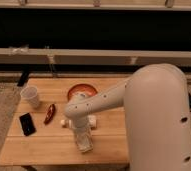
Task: Place the white sponge in the ceramic cup
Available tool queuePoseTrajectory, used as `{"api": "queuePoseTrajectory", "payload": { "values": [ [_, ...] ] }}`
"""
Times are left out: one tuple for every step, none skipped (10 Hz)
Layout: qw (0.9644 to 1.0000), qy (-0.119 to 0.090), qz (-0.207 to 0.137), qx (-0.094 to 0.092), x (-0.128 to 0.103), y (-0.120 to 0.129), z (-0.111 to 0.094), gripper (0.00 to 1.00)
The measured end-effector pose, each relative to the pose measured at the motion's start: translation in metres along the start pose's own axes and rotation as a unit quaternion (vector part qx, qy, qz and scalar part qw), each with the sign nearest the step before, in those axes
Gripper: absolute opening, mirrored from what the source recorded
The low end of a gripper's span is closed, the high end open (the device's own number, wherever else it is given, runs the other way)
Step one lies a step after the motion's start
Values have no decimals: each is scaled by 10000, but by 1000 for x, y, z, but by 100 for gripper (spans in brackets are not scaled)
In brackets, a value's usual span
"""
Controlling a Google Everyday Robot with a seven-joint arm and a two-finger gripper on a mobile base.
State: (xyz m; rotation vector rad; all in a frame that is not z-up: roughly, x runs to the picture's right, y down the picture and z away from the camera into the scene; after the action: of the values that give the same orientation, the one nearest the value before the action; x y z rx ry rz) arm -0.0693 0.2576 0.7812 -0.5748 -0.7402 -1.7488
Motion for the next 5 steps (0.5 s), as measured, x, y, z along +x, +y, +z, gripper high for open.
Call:
{"api": "queuePoseTrajectory", "payload": {
  "values": [
    [10000,19,17,17,-2,0,-9,12],
    [10000,62,6,64,-5,-1,-25,3],
    [9998,136,-19,133,-8,-2,-50,0],
    [9996,218,-58,195,-7,-2,-70,0],
    [9992,288,-112,257,-6,-4,-87,0]
  ]
}}
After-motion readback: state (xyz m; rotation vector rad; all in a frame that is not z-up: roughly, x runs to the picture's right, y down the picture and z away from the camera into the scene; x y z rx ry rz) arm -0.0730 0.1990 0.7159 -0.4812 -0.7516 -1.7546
